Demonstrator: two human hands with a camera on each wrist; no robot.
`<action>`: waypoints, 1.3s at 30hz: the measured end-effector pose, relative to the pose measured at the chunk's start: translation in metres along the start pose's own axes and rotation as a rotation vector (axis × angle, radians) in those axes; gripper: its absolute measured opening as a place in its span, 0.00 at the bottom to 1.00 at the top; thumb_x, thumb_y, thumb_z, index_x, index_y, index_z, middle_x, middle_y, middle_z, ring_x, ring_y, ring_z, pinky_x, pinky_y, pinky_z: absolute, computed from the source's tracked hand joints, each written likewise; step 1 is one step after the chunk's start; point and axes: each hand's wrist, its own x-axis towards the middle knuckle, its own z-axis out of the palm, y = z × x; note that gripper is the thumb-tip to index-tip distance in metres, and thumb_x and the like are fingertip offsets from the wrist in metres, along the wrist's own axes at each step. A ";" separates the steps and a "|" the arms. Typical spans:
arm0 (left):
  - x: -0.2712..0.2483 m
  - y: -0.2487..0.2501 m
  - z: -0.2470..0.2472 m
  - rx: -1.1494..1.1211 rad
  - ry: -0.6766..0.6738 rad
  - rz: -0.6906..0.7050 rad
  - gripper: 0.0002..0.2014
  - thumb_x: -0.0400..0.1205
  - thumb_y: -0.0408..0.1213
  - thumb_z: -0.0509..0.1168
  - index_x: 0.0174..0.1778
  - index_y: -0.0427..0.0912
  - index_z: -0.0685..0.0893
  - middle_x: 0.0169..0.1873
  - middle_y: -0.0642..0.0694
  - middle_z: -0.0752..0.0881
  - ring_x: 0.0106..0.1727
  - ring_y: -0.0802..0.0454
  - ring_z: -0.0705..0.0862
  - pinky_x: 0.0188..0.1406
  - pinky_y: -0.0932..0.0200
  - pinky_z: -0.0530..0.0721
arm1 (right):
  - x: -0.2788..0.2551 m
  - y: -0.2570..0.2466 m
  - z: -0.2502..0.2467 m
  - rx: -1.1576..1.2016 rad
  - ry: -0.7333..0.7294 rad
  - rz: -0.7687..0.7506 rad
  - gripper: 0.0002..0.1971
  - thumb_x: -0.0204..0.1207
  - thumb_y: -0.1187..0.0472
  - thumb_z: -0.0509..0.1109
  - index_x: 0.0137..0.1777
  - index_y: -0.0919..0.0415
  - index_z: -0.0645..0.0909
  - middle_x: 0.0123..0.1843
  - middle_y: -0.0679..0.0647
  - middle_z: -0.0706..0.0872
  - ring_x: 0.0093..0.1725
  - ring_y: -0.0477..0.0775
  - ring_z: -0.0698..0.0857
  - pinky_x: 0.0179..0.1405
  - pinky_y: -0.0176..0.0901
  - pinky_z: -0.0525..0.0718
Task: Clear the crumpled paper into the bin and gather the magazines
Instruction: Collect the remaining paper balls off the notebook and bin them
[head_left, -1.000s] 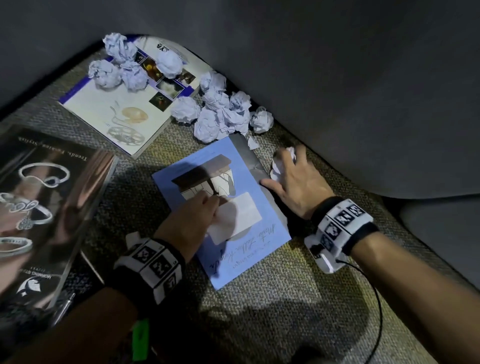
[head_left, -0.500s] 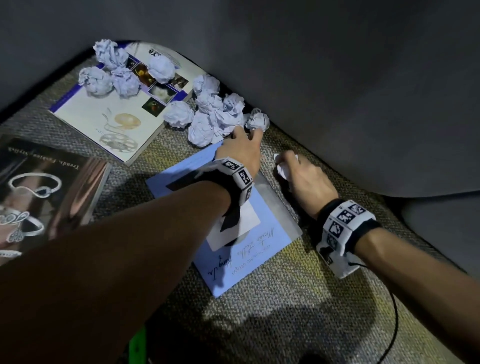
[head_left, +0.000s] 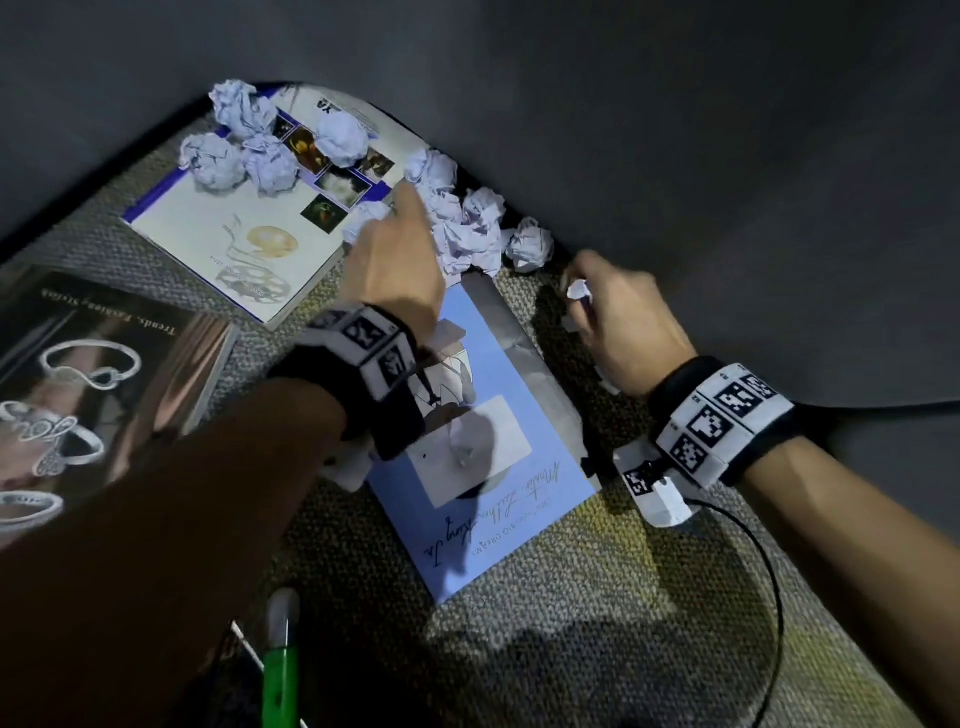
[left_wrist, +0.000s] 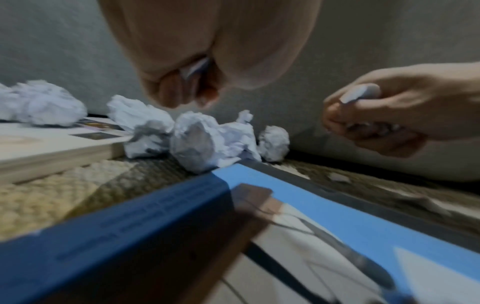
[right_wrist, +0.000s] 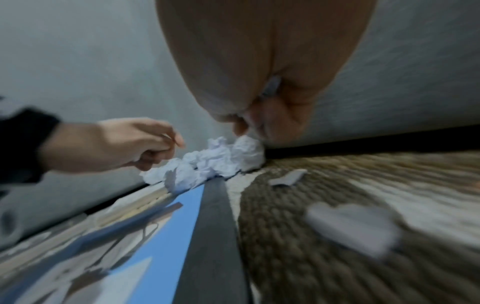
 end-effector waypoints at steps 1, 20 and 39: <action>0.005 -0.005 -0.003 0.060 0.047 0.003 0.16 0.81 0.28 0.56 0.66 0.37 0.67 0.52 0.33 0.81 0.50 0.36 0.79 0.42 0.47 0.72 | 0.003 -0.008 -0.001 -0.016 -0.012 0.012 0.12 0.76 0.66 0.60 0.60 0.62 0.73 0.40 0.64 0.83 0.42 0.71 0.82 0.40 0.52 0.79; 0.041 -0.014 0.026 0.416 -0.077 0.082 0.25 0.77 0.46 0.63 0.65 0.31 0.75 0.64 0.31 0.74 0.62 0.32 0.77 0.54 0.42 0.79 | 0.043 -0.020 0.013 -0.095 -0.122 -0.025 0.19 0.75 0.59 0.65 0.66 0.56 0.72 0.55 0.63 0.85 0.54 0.69 0.83 0.51 0.50 0.80; -0.053 0.007 0.042 0.302 -0.303 0.439 0.17 0.80 0.48 0.58 0.53 0.36 0.73 0.51 0.36 0.78 0.54 0.38 0.74 0.47 0.47 0.71 | -0.056 0.022 0.029 -0.194 -0.094 0.113 0.27 0.76 0.39 0.61 0.72 0.46 0.61 0.62 0.58 0.76 0.49 0.66 0.84 0.48 0.54 0.85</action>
